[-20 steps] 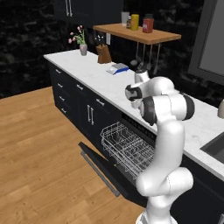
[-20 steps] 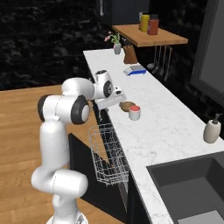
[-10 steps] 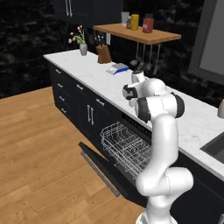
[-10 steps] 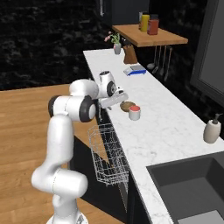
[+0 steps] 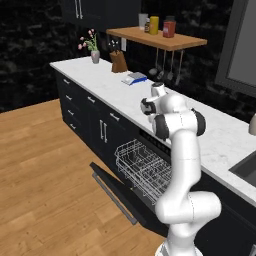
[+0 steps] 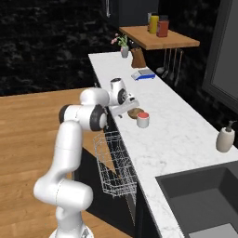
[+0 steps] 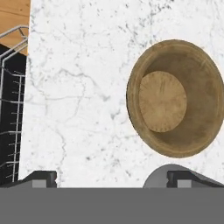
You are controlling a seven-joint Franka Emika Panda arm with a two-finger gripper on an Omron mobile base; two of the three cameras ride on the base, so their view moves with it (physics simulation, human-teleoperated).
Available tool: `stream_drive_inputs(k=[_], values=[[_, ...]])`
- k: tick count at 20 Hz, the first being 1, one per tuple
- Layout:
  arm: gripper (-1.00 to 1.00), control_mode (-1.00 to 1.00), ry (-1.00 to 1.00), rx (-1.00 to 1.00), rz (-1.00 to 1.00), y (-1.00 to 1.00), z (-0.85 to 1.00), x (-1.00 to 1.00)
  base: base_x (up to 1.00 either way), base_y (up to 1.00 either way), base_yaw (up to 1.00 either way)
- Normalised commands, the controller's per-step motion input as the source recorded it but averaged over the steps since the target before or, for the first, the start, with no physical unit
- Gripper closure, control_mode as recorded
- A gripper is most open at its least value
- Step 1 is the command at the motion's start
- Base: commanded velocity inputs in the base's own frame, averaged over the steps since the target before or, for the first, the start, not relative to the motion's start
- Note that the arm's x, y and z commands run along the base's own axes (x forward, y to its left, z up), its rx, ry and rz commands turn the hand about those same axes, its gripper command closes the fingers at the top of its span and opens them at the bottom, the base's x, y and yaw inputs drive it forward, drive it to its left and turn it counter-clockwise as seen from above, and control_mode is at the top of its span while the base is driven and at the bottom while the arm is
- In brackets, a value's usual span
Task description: Pick up the cup and bowl from the counter, place them in the dishwasher, and close the dishwasher door.
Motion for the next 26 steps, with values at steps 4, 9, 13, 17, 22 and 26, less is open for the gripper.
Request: stream_drive_inputs(k=[4, 9, 13, 17, 22, 26], values=[[-1.00, -1.00, 0.00, 0.00, 0.03, -0.17, -0.21, 0.19, 0.00, 0.00, 0.00], [-1.00, -1.00, 0.00, 0.00, 0.04, -0.06, -0.29, 0.29, 0.00, 0.00, 0.00], [-1.00, -1.00, -0.01, 0.00, 0.05, -0.01, -0.20, 0.28, 0.00, 0.00, 0.00], [-1.00, -1.00, -0.01, 0.00, 0.05, -0.03, -0.14, 0.26, 0.00, 0.00, 0.00], [-1.00, -1.00, -0.01, 0.00, 0.05, 0.00, -0.11, 0.21, 0.00, 0.00, 0.00], [1.00, -1.00, -0.01, 0.00, 0.05, 0.00, -0.09, 0.20, 0.00, 0.00, 0.00]])
